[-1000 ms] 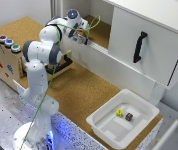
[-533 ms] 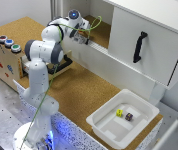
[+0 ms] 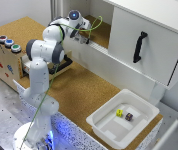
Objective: Grasp the pink block
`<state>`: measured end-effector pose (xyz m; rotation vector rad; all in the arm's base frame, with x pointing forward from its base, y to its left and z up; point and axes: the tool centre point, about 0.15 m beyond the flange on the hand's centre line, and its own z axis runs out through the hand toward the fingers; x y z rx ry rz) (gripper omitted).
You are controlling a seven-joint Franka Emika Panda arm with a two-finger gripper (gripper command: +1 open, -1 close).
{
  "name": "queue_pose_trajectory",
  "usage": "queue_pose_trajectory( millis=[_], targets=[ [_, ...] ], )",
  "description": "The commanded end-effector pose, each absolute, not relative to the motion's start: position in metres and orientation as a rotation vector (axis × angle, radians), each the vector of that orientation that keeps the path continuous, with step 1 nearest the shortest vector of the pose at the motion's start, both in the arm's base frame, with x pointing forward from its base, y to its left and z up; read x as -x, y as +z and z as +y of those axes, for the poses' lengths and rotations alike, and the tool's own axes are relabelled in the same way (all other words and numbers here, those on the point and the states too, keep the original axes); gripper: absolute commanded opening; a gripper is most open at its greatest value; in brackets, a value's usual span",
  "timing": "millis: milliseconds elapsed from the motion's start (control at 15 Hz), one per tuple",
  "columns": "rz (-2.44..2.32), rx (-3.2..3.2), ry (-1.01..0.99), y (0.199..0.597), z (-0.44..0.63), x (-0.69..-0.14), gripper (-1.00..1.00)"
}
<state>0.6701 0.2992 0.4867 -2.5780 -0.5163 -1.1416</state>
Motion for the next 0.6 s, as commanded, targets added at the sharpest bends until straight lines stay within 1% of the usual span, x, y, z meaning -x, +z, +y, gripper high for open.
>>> queue_pose_trajectory(
  millis=[0,267,533],
  targets=[
    [-0.533,2.708,-1.076,0.519,0.297,-0.627,-1.00],
    [-0.569,2.799,-0.927,0.524,0.286,-0.591,-1.00],
    [-0.708,2.805,-0.862,0.540,0.275,-0.555,-1.00]
  ],
)
